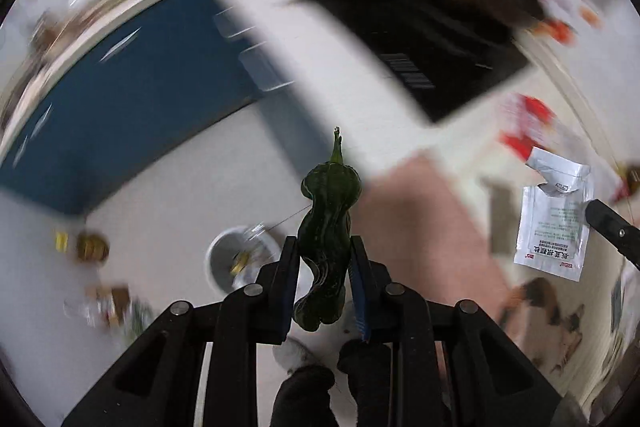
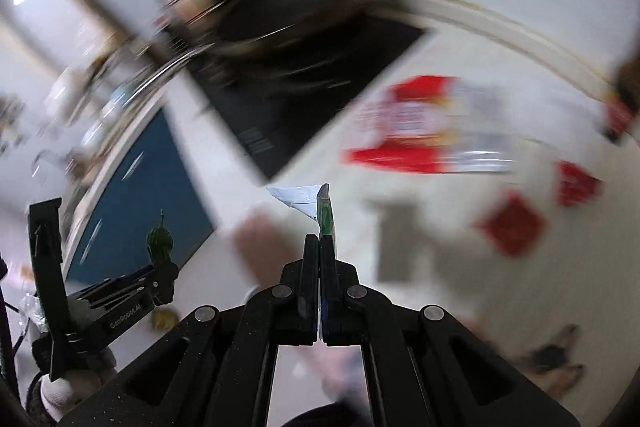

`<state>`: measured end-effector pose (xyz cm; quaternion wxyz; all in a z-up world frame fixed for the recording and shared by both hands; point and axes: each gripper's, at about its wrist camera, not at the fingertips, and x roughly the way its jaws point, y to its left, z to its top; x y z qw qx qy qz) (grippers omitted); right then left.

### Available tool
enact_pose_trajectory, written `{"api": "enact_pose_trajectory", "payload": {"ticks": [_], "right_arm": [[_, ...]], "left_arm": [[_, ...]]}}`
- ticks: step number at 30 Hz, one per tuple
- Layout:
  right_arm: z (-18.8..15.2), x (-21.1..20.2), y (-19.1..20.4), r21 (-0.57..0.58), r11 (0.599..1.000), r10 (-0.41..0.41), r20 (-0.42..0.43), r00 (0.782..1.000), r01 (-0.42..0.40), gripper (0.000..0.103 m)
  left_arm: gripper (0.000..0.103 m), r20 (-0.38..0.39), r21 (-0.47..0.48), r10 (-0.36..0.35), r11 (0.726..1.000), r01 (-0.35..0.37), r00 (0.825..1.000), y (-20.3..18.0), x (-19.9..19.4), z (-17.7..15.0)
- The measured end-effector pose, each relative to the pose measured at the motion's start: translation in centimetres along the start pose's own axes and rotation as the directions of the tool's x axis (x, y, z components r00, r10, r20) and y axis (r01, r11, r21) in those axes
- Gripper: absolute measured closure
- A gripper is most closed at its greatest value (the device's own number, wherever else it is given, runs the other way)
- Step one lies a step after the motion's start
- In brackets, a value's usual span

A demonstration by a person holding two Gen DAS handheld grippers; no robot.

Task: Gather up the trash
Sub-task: 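Carry the pepper and sachet over the white bin and open both tools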

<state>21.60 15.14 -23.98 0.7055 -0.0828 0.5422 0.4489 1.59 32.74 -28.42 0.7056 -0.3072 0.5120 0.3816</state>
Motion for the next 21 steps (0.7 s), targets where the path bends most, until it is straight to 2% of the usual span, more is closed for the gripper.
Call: {"api": "enact_pose_trajectory", "payload": {"ticks": [2, 4, 8, 9, 11, 13, 17, 20, 21], "right_arm": [[-1.0, 3.1, 4.6, -0.072, 0.996, 0.039, -0.052, 0.998, -0.043, 0.103], [-2.7, 6.6, 8.1, -0.127, 0.989, 0.058, -0.106, 0.993, -0.071, 0.103], [-7.8, 16.8, 13.3, -0.181, 0.978, 0.058, -0.239, 0.969, -0.103, 0.103], [-9.8, 20.6, 14.3, -0.187, 0.977, 0.051, -0.28, 0.959, -0.107, 0.103], [-12.7, 26.5, 15.1, -0.199, 0.974, 0.035, -0.329, 0.944, -0.105, 0.103], [-16.3, 33.5, 15.6, -0.198, 0.974, 0.021, -0.39, 0.92, -0.106, 0.103], [-23.3, 47.7, 14.8, -0.177, 0.98, -0.002, -0.483, 0.875, -0.095, 0.103], [-26.9, 56.4, 13.9, -0.158, 0.983, -0.004, -0.523, 0.853, -0.092, 0.103], [-28.4, 59.8, 13.4, -0.138, 0.986, 0.005, -0.545, 0.839, -0.095, 0.103]], "left_arm": [[0.082, -0.034, -0.102, 0.024, 0.994, -0.027, 0.999, 5.4, 1.6, -1.4], [0.082, -0.066, -0.181, 0.027, 0.983, -0.038, 0.997, 9.1, 3.9, -2.6], [0.082, -0.157, -0.323, 0.024, 0.943, -0.075, 0.987, 17.2, 12.0, -6.8], [0.082, -0.177, -0.346, 0.02, 0.935, -0.081, 0.984, 18.5, 14.4, -7.6], [0.082, -0.221, -0.394, 0.003, 0.914, -0.092, 0.975, 21.4, 20.3, -9.9], [0.082, -0.252, -0.429, -0.019, 0.898, -0.094, 0.967, 23.8, 25.2, -11.9], [0.082, -0.322, -0.489, -0.071, 0.867, -0.102, 0.944, 28.7, 37.5, -16.1], [0.082, -0.358, -0.525, -0.133, 0.848, -0.081, 0.924, 31.3, 44.7, -18.7], [0.082, -0.367, -0.529, -0.145, 0.845, -0.078, 0.919, 31.5, 46.2, -19.3]]}}
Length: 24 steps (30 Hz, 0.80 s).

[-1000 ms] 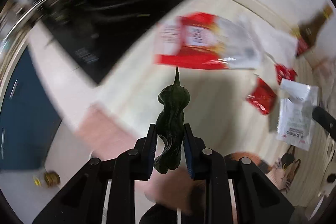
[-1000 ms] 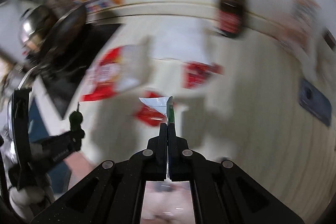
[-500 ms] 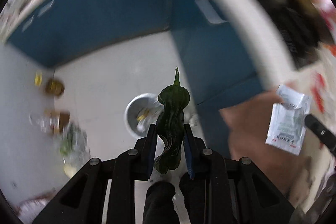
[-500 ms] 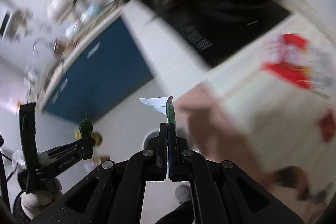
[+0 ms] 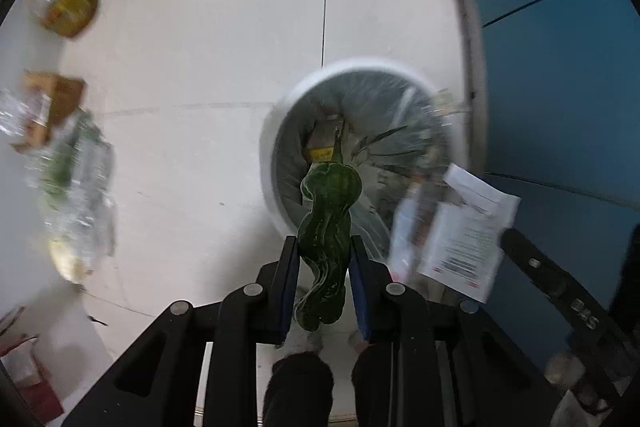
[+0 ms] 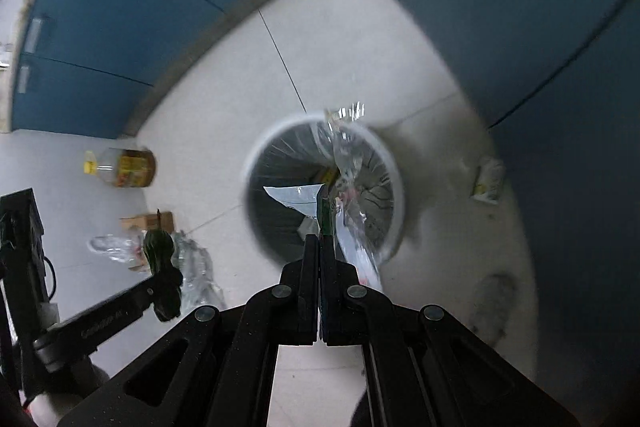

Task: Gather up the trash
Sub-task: 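Carry the pepper and sachet over the white bin and open both tools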

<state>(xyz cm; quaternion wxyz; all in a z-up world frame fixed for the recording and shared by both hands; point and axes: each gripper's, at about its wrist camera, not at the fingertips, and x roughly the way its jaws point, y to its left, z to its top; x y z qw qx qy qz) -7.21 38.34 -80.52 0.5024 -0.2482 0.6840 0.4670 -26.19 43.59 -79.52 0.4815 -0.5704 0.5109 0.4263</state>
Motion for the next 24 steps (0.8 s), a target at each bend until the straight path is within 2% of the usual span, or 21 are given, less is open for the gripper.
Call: {"api": "enact_pose_trajectory", "payload": {"ticks": [2, 5, 8, 10, 12, 13, 14, 16, 18, 20, 24], "right_arm": [[1.3, 5.1, -0.4, -0.009, 1.0, -0.024, -0.022, 0.999, 0.024, 0.103], [2.0, 12.0, -1.0, -0.08, 0.993, -0.094, -0.08, 0.992, 0.087, 0.103], [2.6, 14.7, -1.2, -0.136, 0.979, -0.166, -0.115, 0.979, 0.15, 0.102], [2.9, 13.9, -0.9, -0.156, 0.976, -0.17, -0.091, 0.981, 0.155, 0.093], [3.0, 11.8, -0.9, -0.177, 0.969, -0.183, -0.055, 0.982, 0.171, 0.054], [3.0, 10.5, -0.9, -0.178, 0.968, -0.184, -0.037, 0.982, 0.175, 0.047], [3.0, 9.3, -0.8, -0.187, 0.965, -0.191, -0.019, 0.981, 0.184, 0.042], [2.8, 7.2, -0.7, -0.203, 0.956, -0.213, 0.009, 0.977, 0.21, 0.039], [2.2, 4.8, -0.5, -0.211, 0.953, -0.216, 0.027, 0.976, 0.217, 0.018], [1.6, 2.2, 0.1, -0.229, 0.94, -0.247, 0.051, 0.968, 0.252, 0.004], [-0.6, -4.2, 1.5, -0.256, 0.925, -0.266, 0.09, 0.96, 0.28, 0.001]], "left_arm": [[0.081, -0.032, 0.0, -0.009, 1.0, 0.009, 0.999, 0.8, 3.7, 1.2], [0.079, -0.065, 0.004, -0.013, 1.0, 0.014, 0.998, 1.3, 6.8, 2.4], [0.077, -0.068, 0.001, -0.035, 0.999, 0.036, 0.997, 1.3, 7.3, 3.2], [0.063, -0.028, 0.013, -0.023, 1.0, 0.024, 0.999, 1.2, 6.1, 3.5], [0.005, 0.007, 0.016, -0.026, 1.0, 0.026, 1.0, 1.0, 5.0, 3.6], [0.0, 0.029, 0.02, -0.019, 1.0, 0.019, 0.999, 1.0, 4.1, 3.5], [0.0, 0.043, 0.023, -0.003, 1.0, 0.002, 0.999, 1.0, 3.4, 3.3], [0.0, 0.067, 0.02, 0.02, 1.0, -0.021, 0.998, 1.0, 1.9, 2.9], [0.0, 0.103, 0.02, 0.065, 0.998, -0.067, 0.993, 0.7, -0.4, 2.1], [0.0, 0.15, 0.023, 0.113, 0.993, -0.118, 0.982, 0.6, -3.4, 0.8], [0.0, 0.222, 0.021, 0.169, 0.984, -0.178, 0.96, -0.4, -10.2, -2.4]]}}
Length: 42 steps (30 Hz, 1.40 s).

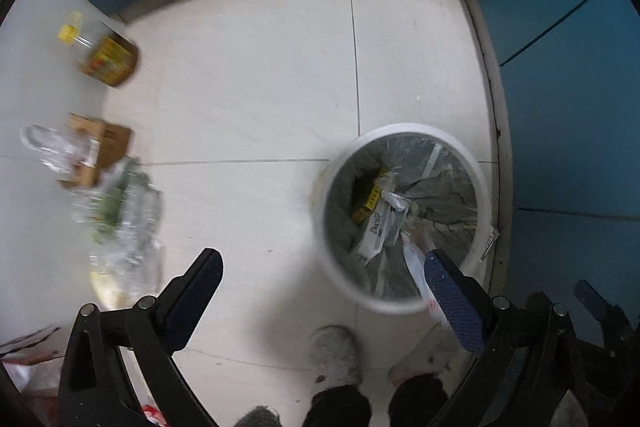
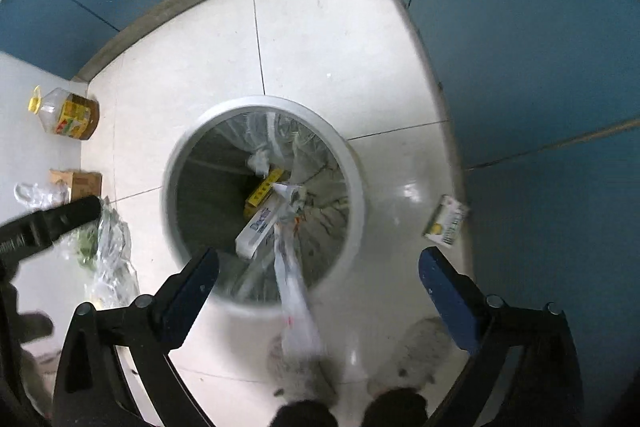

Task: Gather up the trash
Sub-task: 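Carry the pepper and sachet over the white bin and open both tools, then grasp a red wrapper with the left tool while the right tool grasps another red wrapper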

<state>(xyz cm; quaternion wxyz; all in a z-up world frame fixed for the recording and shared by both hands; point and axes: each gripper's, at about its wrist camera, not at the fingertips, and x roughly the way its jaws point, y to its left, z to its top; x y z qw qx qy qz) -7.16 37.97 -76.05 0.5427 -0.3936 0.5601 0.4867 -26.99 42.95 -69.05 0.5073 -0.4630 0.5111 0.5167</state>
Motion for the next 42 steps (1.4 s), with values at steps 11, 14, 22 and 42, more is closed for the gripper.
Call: {"api": "enact_pose_trajectory", "payload": {"ticks": [11, 14, 22, 42], "right_arm": [[-4.8, -30.9, -1.4, -0.001, 1.0, 0.0, 0.184, 0.983, 0.0, 0.0], [-5.9, -38.8, -2.9, 0.023, 0.999, 0.022, 0.238, 0.971, -0.028, 0.0], [-9.4, -53.7, -10.9, 0.195, 0.971, 0.049, 0.393, 0.918, -0.135, 0.0], [-25.4, -51.7, -55.4, 0.894, 0.394, -0.252, 0.329, 0.91, -0.215, 0.021]], "left_arm": [[0.0, 0.195, -0.009, -0.023, 1.0, 0.025, 0.981, -0.4, -28.4, -6.9], [0.0, 0.253, 0.003, -0.021, 1.0, 0.021, 0.967, -1.4, -35.1, -8.3], [0.0, 0.43, 0.151, -0.043, 0.988, -0.025, 0.902, -8.9, -48.2, -9.6], [0.0, 0.225, 0.816, -0.202, 0.574, -0.071, 0.953, -55.0, -43.4, -18.8]]}}
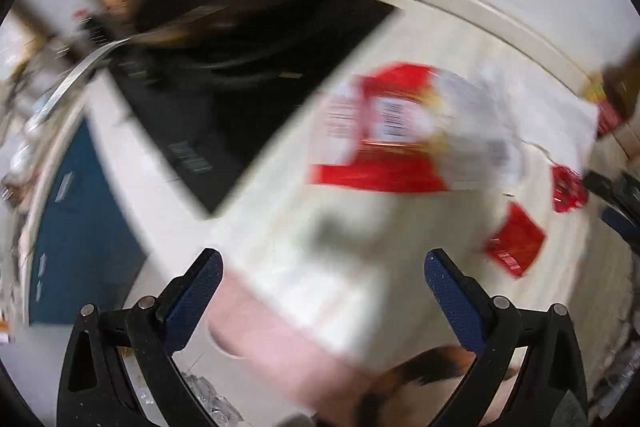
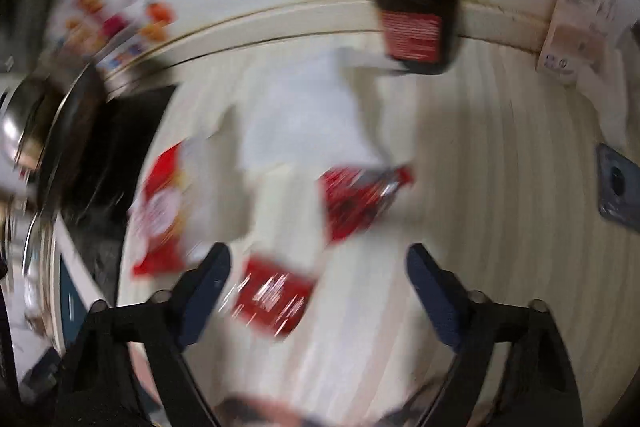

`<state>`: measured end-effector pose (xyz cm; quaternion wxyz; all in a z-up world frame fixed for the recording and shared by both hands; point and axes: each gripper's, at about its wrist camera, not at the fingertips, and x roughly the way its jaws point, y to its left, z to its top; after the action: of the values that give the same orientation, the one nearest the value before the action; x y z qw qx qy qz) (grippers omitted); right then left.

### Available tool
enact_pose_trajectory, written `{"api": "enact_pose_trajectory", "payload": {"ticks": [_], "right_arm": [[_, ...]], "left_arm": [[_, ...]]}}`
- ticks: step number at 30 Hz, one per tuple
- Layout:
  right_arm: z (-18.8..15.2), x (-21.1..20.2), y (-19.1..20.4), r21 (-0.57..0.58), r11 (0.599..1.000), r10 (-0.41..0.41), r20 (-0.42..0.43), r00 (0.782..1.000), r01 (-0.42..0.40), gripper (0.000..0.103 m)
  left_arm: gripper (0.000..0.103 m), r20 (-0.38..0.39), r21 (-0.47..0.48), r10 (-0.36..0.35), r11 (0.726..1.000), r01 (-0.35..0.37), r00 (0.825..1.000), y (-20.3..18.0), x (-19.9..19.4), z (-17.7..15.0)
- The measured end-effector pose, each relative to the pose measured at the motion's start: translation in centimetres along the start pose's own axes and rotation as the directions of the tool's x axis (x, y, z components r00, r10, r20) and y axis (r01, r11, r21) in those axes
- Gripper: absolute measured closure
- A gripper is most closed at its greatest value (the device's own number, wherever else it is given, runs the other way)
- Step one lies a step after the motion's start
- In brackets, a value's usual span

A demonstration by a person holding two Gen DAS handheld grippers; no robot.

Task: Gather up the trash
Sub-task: 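Grasp a red wrapper with the left tool while the right tool grasps another red wrapper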

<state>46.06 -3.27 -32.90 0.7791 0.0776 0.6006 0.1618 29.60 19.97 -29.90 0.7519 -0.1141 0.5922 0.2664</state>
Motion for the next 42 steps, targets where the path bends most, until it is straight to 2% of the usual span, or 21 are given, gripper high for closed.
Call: {"api": "enact_pose_trajectory", "payload": {"ticks": [1, 2, 3, 5, 9, 11, 14, 16, 18, 19, 21, 22, 23, 24, 29, 37, 42], "right_arm": [[0.7, 1.1, -0.5, 0.009, 1.0, 0.016, -0.011, 1.0, -0.015, 0.022], [1.1, 2.3, -0.8, 0.01, 1.0, 0.023, -0.026, 0.999, -0.023, 0.028], [1.3, 3.1, -1.0, 0.012, 0.999, 0.042, -0.033, 0.999, -0.041, 0.046], [1.0, 3.8, -1.2, 0.01, 0.999, 0.053, -0.03, 0.998, -0.052, 0.067], [0.3, 1.5, -2.9, 0.022, 0.999, 0.044, 0.065, 0.997, -0.045, 0.068], [-0.4, -0.2, -4.9, 0.056, 0.998, 0.028, 0.095, 0.995, -0.034, 0.068], [-1.3, -1.8, -7.8, 0.089, 0.996, -0.008, 0.111, 0.994, -0.002, 0.068], [-2.2, -2.8, -10.0, 0.096, 0.995, -0.036, 0.105, 0.994, 0.026, 0.068], [-3.0, -3.1, -11.3, 0.105, 0.994, -0.05, 0.094, 0.994, 0.04, 0.068], [-3.5, -3.2, -12.0, 0.106, 0.993, -0.057, 0.085, 0.995, 0.048, 0.068], [-4.3, -3.7, -12.8, 0.105, 0.992, -0.074, 0.083, 0.994, 0.065, 0.068], [-4.7, -4.0, -13.0, 0.104, 0.992, -0.078, 0.083, 0.994, 0.069, 0.068], [-5.1, -4.2, -13.1, 0.102, 0.992, -0.081, 0.083, 0.993, 0.072, 0.068], [-5.4, -4.4, -13.0, 0.1, 0.992, -0.081, 0.085, 0.993, 0.072, 0.068], [-6.2, -5.4, -11.7, 0.066, 0.996, -0.059, 0.084, 0.995, 0.053, 0.068], [-6.2, -8.3, -6.9, -0.037, 0.999, -0.018, 0.129, 0.992, 0.023, 0.068], [-7.4, -10.1, -2.4, -0.12, 0.993, 0.026, 0.147, 0.989, -0.008, 0.068]], "left_arm": [[0.0, -0.014, 0.026, -0.007, 1.0, 0.008, 1.0, -1.4, 0.8, 0.5], [0.0, -0.025, 0.05, -0.02, 0.999, 0.021, 0.999, -2.8, 1.5, 0.8], [0.001, -0.03, 0.069, -0.034, 0.997, 0.036, 0.999, -3.7, 1.8, 0.8], [0.001, -0.044, 0.124, -0.088, 0.988, 0.093, 0.995, -5.9, 2.4, 0.5], [0.001, -0.095, 0.27, -0.161, 0.946, 0.182, 0.982, -10.8, 3.7, 0.1], [0.001, -0.135, 0.341, -0.161, 0.919, 0.198, 0.978, -13.4, 4.8, -0.1], [0.001, -0.166, 0.4, -0.144, 0.894, 0.2, 0.976, -16.2, 6.5, -0.1], [0.014, -0.172, 0.414, -0.137, 0.889, 0.197, 0.976, -17.4, 7.3, 0.0], [0.035, -0.168, 0.395, -0.184, 0.888, 0.237, 0.968, -17.6, 7.0, 0.2], [0.036, -0.173, 0.395, -0.186, 0.886, 0.241, 0.967, -17.8, 7.0, 0.3], [0.058, -0.175, 0.409, -0.191, 0.878, 0.248, 0.966, -18.3, 6.6, 0.3], [0.061, -0.168, 0.419, -0.186, 0.876, 0.241, 0.968, -18.6, 6.3, 0.2], [0.068, -0.158, 0.429, -0.183, 0.872, 0.235, 0.97, -18.7, 5.9, 0.1], [0.081, -0.154, 0.435, -0.182, 0.87, 0.232, 0.971, -18.8, 5.7, 0.1], [0.095, -0.128, 0.397, -0.219, 0.882, 0.253, 0.967, -17.1, 3.5, 0.2], [0.096, -0.048, 0.305, -0.29, 0.907, 0.291, 0.956, -12.0, -0.6, -0.2], [0.096, 0.025, 0.225, -0.323, 0.924, 0.309, 0.946, -4.9, -3.5, -2.5]]}}
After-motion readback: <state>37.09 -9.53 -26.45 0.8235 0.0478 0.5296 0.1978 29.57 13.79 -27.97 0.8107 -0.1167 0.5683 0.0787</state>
